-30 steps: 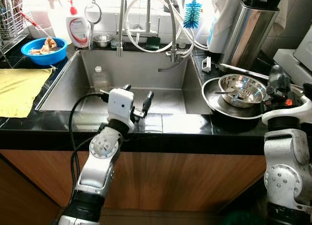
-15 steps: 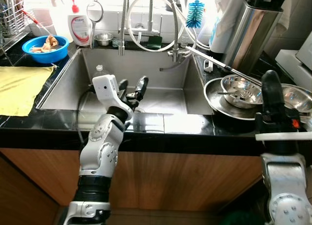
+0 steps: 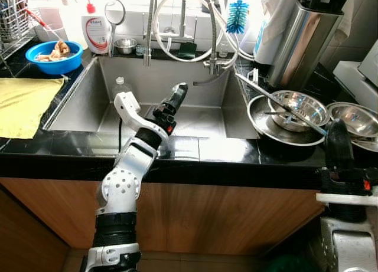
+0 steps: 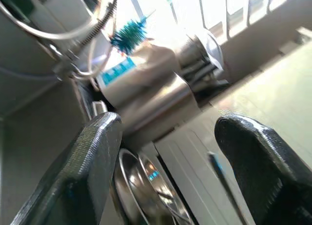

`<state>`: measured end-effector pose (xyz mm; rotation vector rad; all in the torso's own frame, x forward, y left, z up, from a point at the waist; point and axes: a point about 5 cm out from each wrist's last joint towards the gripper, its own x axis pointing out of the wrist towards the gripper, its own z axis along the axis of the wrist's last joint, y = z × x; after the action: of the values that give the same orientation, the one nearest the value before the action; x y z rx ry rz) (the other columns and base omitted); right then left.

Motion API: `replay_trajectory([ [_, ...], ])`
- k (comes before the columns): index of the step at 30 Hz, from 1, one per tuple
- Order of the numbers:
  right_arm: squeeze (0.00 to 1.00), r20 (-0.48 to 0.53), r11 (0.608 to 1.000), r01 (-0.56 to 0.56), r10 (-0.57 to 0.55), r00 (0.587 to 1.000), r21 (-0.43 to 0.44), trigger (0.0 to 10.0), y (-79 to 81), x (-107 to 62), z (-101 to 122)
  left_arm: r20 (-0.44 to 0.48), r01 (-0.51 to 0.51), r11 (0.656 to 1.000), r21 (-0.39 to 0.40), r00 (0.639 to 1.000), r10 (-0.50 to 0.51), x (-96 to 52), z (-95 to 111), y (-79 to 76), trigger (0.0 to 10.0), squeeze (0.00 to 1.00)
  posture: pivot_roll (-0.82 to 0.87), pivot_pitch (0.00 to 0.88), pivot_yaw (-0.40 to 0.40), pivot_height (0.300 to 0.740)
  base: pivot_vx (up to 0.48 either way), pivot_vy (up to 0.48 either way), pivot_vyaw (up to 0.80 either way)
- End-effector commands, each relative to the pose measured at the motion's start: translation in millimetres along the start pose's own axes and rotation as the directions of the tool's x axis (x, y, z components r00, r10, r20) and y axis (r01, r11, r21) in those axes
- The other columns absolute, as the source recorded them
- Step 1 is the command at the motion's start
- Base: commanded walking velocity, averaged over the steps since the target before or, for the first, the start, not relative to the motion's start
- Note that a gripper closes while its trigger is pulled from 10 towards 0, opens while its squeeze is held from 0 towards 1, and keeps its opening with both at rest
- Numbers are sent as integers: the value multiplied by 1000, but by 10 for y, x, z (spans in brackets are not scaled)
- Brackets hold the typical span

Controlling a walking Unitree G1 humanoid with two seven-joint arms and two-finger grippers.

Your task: Kitchen organization

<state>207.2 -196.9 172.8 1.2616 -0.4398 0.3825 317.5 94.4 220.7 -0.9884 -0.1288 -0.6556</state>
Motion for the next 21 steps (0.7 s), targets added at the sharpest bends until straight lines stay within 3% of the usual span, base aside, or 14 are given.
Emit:
replay_trajectory([
  [1,0,-25,1000,-1,2,1000,26,10000,-12,-44,-64,-43,58,998,-6,997,-58,2,-44,-97,10000,0,72,0,-77,740,0,0,0],
  [9,0,-72,999,-28,30,997,36,10000,21,-65,-100,-131,108,994,-34,985,-111,-19,-106,-166,10000,0,70,0,-70,740,0,0,0],
  [21,0,-150,996,-79,83,985,32,10000,73,-119,-190,-270,216,973,-82,935,-230,14,-226,-297,10000,0,70,0,-64,740,0,0,0],
])
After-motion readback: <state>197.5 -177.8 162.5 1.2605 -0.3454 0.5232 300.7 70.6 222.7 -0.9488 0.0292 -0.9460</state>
